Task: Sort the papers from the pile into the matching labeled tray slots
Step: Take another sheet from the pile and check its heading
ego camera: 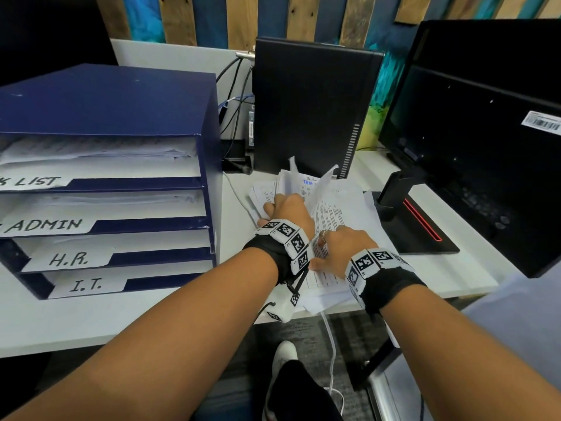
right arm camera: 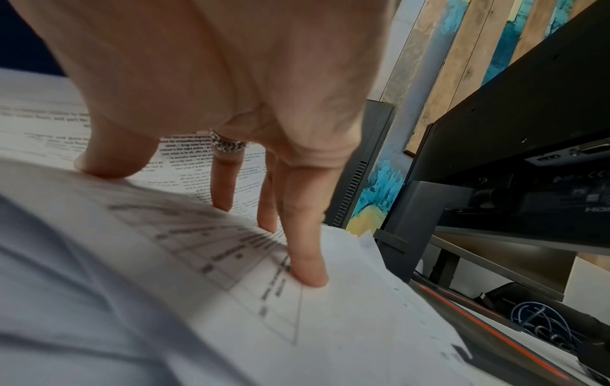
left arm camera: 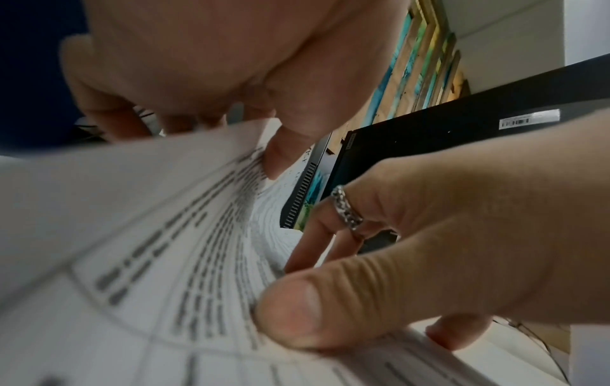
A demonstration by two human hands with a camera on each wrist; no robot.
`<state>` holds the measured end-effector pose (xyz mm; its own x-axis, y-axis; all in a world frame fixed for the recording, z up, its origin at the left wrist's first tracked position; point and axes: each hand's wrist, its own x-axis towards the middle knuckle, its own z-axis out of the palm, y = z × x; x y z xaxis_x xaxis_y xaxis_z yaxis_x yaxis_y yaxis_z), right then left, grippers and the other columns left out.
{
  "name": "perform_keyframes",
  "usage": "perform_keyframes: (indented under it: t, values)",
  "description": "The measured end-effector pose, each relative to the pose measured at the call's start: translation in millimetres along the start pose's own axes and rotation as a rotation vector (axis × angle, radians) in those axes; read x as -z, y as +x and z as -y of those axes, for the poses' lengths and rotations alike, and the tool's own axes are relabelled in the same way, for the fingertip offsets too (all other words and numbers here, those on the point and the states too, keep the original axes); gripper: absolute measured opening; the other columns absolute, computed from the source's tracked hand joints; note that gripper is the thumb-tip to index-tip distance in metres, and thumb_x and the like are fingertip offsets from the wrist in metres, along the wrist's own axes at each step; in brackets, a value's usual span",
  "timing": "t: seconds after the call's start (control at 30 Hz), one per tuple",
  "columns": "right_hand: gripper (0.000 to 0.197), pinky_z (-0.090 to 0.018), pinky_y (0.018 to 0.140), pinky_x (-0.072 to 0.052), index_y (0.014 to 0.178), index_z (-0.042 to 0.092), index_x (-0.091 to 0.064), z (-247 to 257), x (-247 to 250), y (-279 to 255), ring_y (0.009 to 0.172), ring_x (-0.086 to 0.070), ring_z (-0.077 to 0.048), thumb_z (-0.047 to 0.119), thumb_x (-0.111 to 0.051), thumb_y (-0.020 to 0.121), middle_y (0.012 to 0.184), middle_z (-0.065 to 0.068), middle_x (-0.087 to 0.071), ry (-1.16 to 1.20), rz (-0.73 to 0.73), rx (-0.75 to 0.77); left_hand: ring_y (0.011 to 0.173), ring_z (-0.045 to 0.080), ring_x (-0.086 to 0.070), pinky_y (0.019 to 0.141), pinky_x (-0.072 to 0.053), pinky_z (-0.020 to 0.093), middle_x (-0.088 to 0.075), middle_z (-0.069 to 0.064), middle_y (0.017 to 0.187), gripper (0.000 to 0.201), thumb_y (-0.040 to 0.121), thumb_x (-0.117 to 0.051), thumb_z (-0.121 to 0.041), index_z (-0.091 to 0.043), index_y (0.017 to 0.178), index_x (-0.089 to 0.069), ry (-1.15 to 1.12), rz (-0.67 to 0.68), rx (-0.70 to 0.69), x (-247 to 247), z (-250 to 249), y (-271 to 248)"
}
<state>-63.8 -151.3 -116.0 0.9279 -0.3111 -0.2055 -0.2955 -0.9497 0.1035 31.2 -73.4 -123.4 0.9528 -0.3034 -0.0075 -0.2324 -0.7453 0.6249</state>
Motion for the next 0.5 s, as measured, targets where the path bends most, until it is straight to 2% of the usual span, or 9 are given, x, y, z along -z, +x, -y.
perform_keyframes:
  t: [0.07, 0.1, 0.2, 0.23, 0.3, 0.37, 0.4, 0.43, 0.5]
  values:
    - [0.064, -0.034, 0.084, -0.052, 0.125, 0.021, -0.061, 0.1, -1.5, 0.0, 0.098, -0.063, -0.024, 0.07, -0.056, 0.084, 0.116, -0.006, -0.061, -0.005, -0.013, -0.004, 0.102, 0.028, -0.056, 0.085, -0.052, 0.039, -0.058, 0.009, 0.117, 0.029, 0.088, -0.052, -0.001, -0.013, 0.113, -0.062, -0.067, 0.001, -0.074, 0.3, -3.3, -1.0]
    - [0.064, -0.034, 0.082, -0.051, 0.124, 0.02, -0.06, -0.2, -2.4, -0.3, 0.097, -0.062, -0.025, 0.07, -0.056, 0.085, 0.116, -0.006, -0.06, -0.006, -0.021, -0.007, 0.094, 0.027, -0.06, 0.077, -0.052, 0.035, -0.061, 0.011, 0.112, 0.033, 0.087, -0.053, 0.001, -0.012, 0.116, -0.058, -0.116, 0.002, -0.102, 1.1, -5.2, -2.3]
    - [0.064, -0.034, 0.083, -0.051, 0.126, 0.02, -0.059, -0.7, -5.8, -1.3, 0.101, -0.062, -0.027, 0.07, -0.055, 0.085, 0.119, -0.007, -0.059, -0.002, -0.041, -0.008, 0.083, 0.024, -0.057, 0.073, -0.051, 0.033, -0.058, 0.01, 0.102, 0.055, 0.089, -0.051, 0.004, -0.018, 0.138, -0.036, -0.249, -0.028, -0.088, 4.3, -7.5, -4.4]
    - [0.064, -0.035, 0.084, -0.05, 0.128, 0.021, -0.058, -0.4, -7.2, -2.7, 0.103, -0.062, -0.028, 0.07, -0.053, 0.086, 0.122, -0.008, -0.058, 0.0, -0.044, -0.006, 0.082, 0.024, -0.057, 0.073, -0.05, 0.032, -0.059, 0.01, 0.102, 0.058, 0.09, -0.051, 0.003, -0.019, 0.14, -0.033, -0.261, -0.034, -0.069, 6.7, -7.5, -5.5]
    - [0.062, -0.035, 0.085, -0.05, 0.13, 0.023, -0.055, -0.5, -9.6, -4.4, 0.104, -0.062, -0.028, 0.069, -0.05, 0.089, 0.124, -0.008, -0.057, 0.016, -0.033, -0.005, 0.084, 0.024, -0.061, 0.071, -0.049, 0.031, -0.064, 0.01, 0.103, 0.043, 0.09, -0.054, 0.0, -0.012, 0.13, -0.047, -0.247, -0.044, -0.058, 10.6, -4.1, -5.6]
    - [0.053, -0.033, 0.078, -0.052, 0.122, 0.023, -0.06, -4.1, -6.3, -7.3, 0.092, -0.064, -0.021, 0.065, -0.05, 0.092, 0.112, -0.002, -0.063, 0.1, -0.039, 0.003, 0.083, 0.026, -0.065, 0.069, -0.054, 0.032, -0.069, 0.009, 0.097, 0.023, 0.088, -0.056, -0.005, -0.008, 0.11, -0.063, -0.263, -0.087, -0.042, 16.1, 2.4, -5.9]
    - [0.047, -0.031, 0.074, -0.051, 0.116, 0.022, -0.062, -7.2, -3.7, -9.0, 0.086, -0.064, -0.017, 0.061, -0.05, 0.093, 0.104, 0.0, -0.064, 0.179, -0.05, -0.007, 0.08, 0.024, -0.065, 0.069, -0.055, 0.032, -0.071, 0.007, 0.095, 0.019, 0.089, -0.057, -0.007, -0.008, 0.105, -0.066, -0.293, -0.107, -0.025, 20.1, 6.8, -7.9]
    - [0.043, -0.031, 0.075, -0.052, 0.115, 0.02, -0.063, -10.8, -0.5, -11.3, 0.087, -0.064, -0.016, 0.056, -0.051, 0.095, 0.103, 0.001, -0.064, 0.253, -0.069, -0.027, 0.078, 0.021, -0.064, 0.068, -0.054, 0.029, -0.07, 0.003, 0.094, 0.017, 0.089, -0.059, -0.009, -0.008, 0.103, -0.068, -0.317, -0.121, -0.008, 23.9, 10.0, -10.2]
    - [0.044, -0.039, 0.092, -0.051, 0.128, 0.017, -0.059, -19.3, 3.6, -16.1, 0.113, -0.058, -0.025, 0.049, -0.05, 0.098, 0.124, -0.005, -0.06, 0.323, -0.155, -0.094, 0.081, 0.02, -0.063, 0.067, -0.048, 0.025, -0.068, 0.0, 0.094, 0.015, 0.091, -0.062, -0.012, -0.007, 0.102, -0.07, -0.362, -0.145, 0.019, 31.4, 18.0, -17.7]
